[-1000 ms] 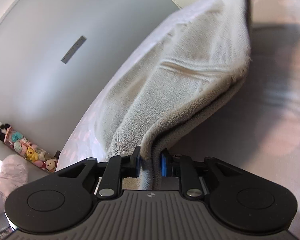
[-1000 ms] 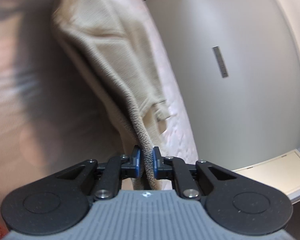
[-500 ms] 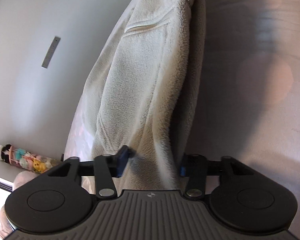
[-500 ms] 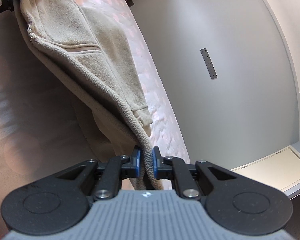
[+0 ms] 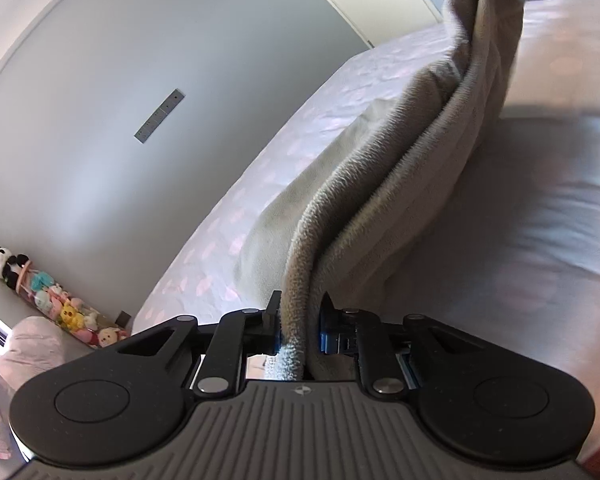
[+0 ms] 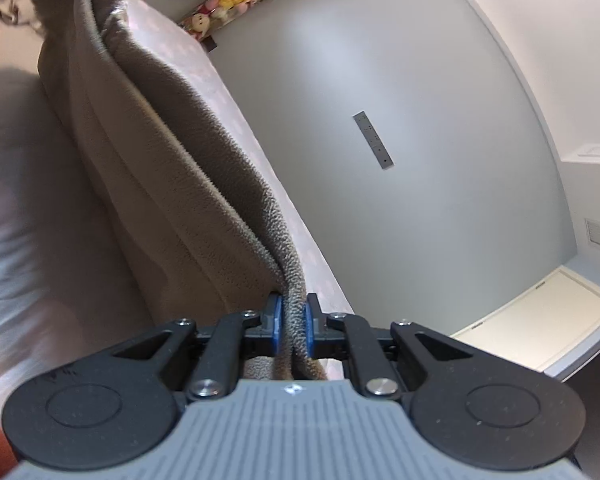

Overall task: Fold clothes
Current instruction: 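Lift the hoodie with both grippers and fold it over onto itself, then open both grippers and release the folded hoodie onto the bed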

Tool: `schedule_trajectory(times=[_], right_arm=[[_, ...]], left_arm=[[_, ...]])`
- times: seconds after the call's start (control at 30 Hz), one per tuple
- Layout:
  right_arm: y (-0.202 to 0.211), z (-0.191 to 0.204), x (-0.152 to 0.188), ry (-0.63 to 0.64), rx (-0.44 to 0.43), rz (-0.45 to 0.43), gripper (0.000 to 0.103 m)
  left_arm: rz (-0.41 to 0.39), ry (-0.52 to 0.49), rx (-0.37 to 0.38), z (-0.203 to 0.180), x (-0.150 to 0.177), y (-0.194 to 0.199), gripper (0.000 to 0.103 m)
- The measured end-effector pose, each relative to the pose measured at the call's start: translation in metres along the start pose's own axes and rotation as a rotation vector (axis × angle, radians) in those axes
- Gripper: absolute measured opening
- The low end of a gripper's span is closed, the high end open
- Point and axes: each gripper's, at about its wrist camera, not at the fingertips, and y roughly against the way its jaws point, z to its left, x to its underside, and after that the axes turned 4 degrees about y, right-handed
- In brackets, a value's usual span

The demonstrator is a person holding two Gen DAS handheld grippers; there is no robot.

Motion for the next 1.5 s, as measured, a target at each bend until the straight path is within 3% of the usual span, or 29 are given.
schedule_trajectory(times=[0.2,0.4,0.57,0.83,1.07,1.33,1.5], right_arm=[[0.025,0.010,0.024,0.040,-0.047,0.019,0.012],[0.016,0.002,0.027,0.068,-0.055,0.002,0.012],[-0.017,-0.037,0.015,0.076,-0.030,-0.022,0.012],[-0.112,-0.100,-0.017,0.144,-0.005,-0.023,0.013],[-0.225,-0.128,-0.036,0.138,-0.031,0.010,0.013],[-0.365,-0.099,-0.033,0.123,-0.109,0.070,0.013],[-0.434,-0.070,-0.020,0.087,-0.182,0.124,0.013]], left_arm=[[0.014,-0.182,0.048,-0.026,0.004,0.015,0.013],[0.034,-0.235,0.045,-0.029,-0.002,0.001,0.013],[0.044,-0.239,0.036,0.006,-0.031,-0.024,0.013],[0.104,-0.235,0.039,0.073,-0.091,-0.096,0.013],[0.172,-0.203,0.056,0.122,-0.120,-0.194,0.014],[0.250,-0.116,0.113,0.139,-0.107,-0.334,0.014],[0.301,-0.067,0.171,0.131,-0.087,-0.415,0.014]])
